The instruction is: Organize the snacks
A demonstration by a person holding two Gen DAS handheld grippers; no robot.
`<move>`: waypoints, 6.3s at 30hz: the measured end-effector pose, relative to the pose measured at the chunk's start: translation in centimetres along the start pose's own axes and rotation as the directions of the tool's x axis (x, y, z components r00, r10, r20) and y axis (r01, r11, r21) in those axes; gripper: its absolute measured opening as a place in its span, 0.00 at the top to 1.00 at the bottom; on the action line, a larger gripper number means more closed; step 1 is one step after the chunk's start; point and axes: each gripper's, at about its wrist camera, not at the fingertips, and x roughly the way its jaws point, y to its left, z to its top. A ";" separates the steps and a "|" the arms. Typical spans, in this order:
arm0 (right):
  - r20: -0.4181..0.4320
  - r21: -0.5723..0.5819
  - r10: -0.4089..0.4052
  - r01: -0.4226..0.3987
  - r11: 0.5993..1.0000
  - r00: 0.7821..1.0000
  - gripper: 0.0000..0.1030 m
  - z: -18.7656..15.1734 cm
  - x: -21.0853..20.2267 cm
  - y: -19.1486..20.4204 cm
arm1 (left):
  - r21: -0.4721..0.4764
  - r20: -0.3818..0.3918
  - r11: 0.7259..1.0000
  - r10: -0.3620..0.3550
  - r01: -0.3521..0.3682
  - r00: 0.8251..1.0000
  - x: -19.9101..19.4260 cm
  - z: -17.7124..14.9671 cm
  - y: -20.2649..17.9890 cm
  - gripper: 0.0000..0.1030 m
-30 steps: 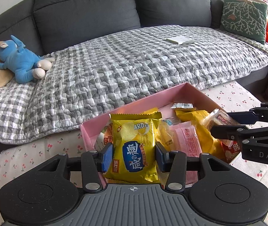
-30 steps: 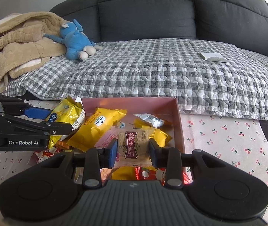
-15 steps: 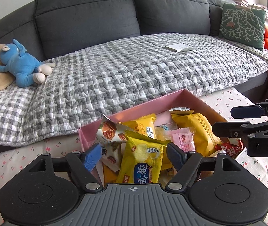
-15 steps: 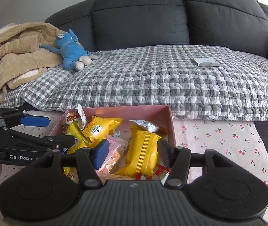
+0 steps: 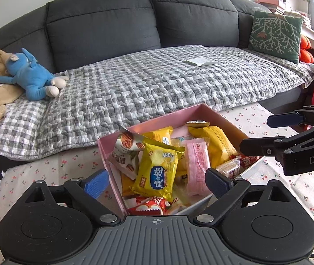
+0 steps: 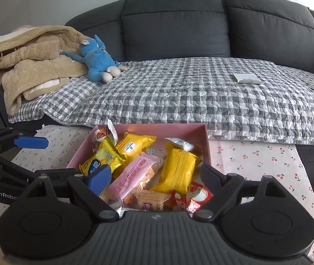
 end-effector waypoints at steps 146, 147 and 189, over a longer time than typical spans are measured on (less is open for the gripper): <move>0.002 0.515 0.134 -0.116 0.849 0.991 0.79 -1.1 4.2 -7.5 | -0.218 -0.080 0.974 -0.077 0.058 0.994 10.0 6.9 -3.3 0.62; 0.005 0.521 0.135 -0.118 0.846 0.991 0.77 -1.1 4.2 -7.6 | -0.224 -0.088 0.973 -0.075 0.053 0.993 10.6 6.9 -3.3 0.62; -0.018 0.405 0.104 -0.088 0.910 0.994 0.24 -1.7 -1.1 -4.3 | -0.192 -0.049 0.980 -0.066 0.055 0.997 0.9 1.7 -3.4 0.18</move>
